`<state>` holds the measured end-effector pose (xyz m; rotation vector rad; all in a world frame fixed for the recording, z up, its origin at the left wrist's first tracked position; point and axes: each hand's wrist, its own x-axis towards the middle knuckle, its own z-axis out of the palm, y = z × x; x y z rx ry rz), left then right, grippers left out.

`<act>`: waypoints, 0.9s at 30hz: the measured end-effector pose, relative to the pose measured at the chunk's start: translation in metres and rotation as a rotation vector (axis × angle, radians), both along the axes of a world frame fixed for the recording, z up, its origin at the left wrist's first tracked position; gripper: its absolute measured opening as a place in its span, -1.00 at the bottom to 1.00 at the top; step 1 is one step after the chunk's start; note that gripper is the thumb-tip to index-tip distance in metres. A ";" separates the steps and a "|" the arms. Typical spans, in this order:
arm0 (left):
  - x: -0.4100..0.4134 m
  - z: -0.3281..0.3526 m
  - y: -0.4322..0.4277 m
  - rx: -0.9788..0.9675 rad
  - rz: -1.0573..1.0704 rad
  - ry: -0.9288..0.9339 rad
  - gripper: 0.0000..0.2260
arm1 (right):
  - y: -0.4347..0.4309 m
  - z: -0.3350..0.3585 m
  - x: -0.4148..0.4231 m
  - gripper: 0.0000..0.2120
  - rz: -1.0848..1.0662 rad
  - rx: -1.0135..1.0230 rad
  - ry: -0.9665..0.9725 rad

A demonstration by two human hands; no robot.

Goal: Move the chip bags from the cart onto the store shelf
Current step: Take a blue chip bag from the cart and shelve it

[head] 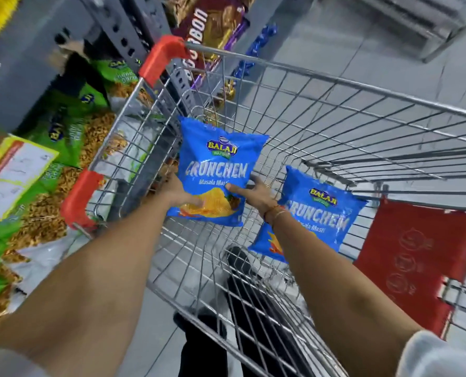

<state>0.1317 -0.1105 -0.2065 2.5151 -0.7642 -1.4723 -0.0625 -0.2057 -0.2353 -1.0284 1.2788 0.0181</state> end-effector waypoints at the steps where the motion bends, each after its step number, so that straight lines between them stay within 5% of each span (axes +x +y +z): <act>1: -0.001 -0.002 0.003 -0.006 0.049 0.006 -0.01 | 0.001 0.000 0.001 -0.28 -0.018 0.014 -0.017; 6: -0.002 0.015 0.008 0.083 0.058 -0.001 -0.40 | 0.014 0.022 -0.002 -0.69 -0.112 0.022 -0.123; 9: -0.008 0.039 0.013 0.120 -0.018 0.035 -0.35 | 0.025 0.046 -0.011 -0.57 -0.157 0.010 -0.140; 14: -0.019 0.095 0.021 -0.028 -0.046 0.091 -0.65 | 0.035 0.106 -0.029 -0.64 -0.210 -0.123 -0.199; 17: -0.025 0.142 0.021 -0.229 -0.023 0.130 -0.67 | 0.034 0.152 -0.037 -0.34 -0.275 -0.240 -0.240; 22: -0.027 0.255 0.018 -0.533 -0.064 0.158 -0.41 | 0.017 0.254 -0.041 -0.65 -0.281 -0.391 -0.464; 27: -0.025 0.382 0.031 -0.867 -0.060 0.085 -0.32 | 0.012 0.380 -0.024 -0.69 -0.284 -0.619 -0.726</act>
